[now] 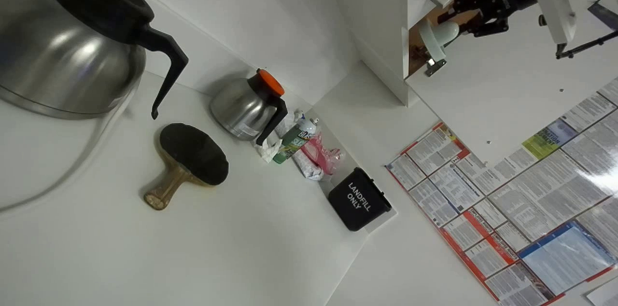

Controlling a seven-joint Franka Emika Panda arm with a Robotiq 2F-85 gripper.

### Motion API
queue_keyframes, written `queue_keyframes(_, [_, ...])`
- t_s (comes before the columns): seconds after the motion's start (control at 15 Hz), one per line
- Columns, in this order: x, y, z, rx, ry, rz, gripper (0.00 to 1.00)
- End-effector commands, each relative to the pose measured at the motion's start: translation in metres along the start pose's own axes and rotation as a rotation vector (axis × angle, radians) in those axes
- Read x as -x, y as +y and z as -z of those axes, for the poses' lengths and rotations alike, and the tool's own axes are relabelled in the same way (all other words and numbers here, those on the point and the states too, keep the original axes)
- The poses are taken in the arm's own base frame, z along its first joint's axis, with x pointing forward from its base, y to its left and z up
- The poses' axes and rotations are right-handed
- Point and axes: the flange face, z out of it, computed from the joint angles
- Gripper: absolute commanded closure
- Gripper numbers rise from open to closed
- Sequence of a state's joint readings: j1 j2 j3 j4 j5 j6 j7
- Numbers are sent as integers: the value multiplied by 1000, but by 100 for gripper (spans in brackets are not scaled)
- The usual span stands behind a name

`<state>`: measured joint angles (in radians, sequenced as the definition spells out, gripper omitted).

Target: Take the object and put it in the cupboard

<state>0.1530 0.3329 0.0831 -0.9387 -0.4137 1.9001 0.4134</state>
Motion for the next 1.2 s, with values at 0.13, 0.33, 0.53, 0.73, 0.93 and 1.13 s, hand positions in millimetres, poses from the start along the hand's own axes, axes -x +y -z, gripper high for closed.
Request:
queue_keyframes(0.13, [-26, -19, -8, -60, 94, -132, 81])
queue_keyframes(0.33, [-27, -27, -16, -73, 108, -178, 31])
queue_keyframes(0.53, [-30, -29, -10, -73, 132, -187, 16])
queue_keyframes(0.73, [-33, -26, -2, -77, 166, -203, 0])
queue_keyframes(0.93, [-38, -13, 15, -32, 201, -248, 0])
queue_keyframes(1.13, [-41, 12, 29, 55, 215, -271, 0])
